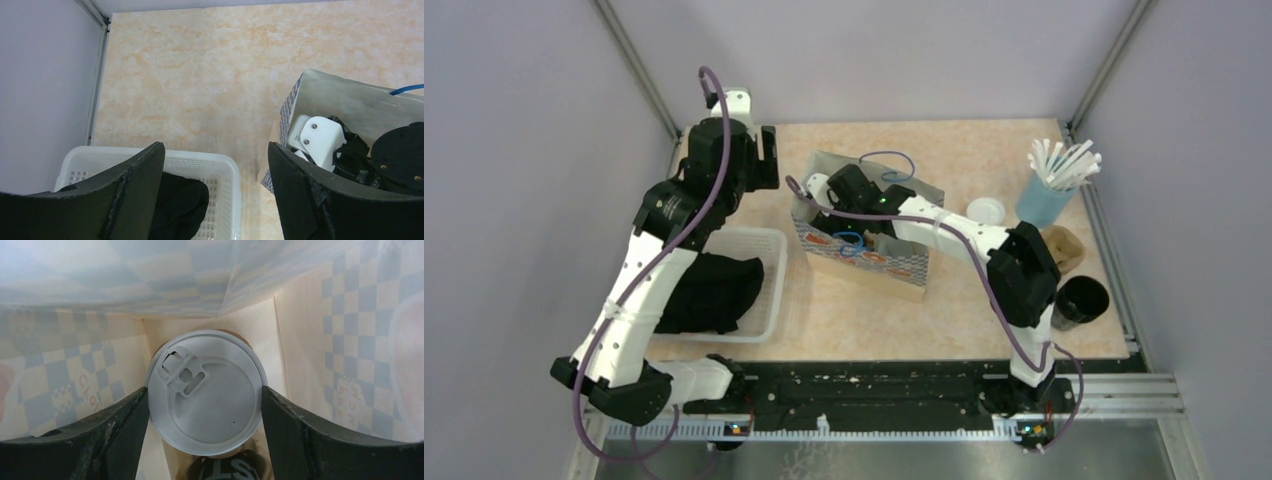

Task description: Pack the takeout coffee

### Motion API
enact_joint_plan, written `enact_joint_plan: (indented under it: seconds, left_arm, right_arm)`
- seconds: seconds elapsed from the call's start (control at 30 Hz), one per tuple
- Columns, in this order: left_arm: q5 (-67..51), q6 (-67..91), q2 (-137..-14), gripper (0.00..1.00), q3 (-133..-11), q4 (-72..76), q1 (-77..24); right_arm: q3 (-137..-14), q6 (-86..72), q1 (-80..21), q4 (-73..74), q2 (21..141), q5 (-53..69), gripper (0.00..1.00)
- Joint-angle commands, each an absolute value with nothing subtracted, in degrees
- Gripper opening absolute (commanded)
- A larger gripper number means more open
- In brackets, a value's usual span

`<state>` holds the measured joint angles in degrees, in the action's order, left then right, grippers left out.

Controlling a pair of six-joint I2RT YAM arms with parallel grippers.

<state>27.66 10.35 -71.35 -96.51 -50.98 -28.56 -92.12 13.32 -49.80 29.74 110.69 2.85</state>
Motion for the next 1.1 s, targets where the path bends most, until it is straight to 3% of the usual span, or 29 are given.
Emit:
enact_joint_plan:
  seconds: [0.0, 0.43, 1.07]
  left_arm:
    - [26.38, 11.73, -68.12, 0.81, -95.87, -47.97, -28.35]
    - [21.92, 16.58, -62.3, 0.83, -91.19, -46.65, -28.32]
    - [16.68, 15.86, -63.84, 0.84, -91.99, -46.05, -28.33]
  right_arm:
    - [-93.79, 10.4, -50.28, 38.91, 113.84, 0.28, 0.77]
    - [-101.4, 6.28, -50.53, 38.21, 109.88, -2.59, 0.99]
    - [-121.04, -2.25, -51.76, 57.51, 100.85, -6.33, 0.99]
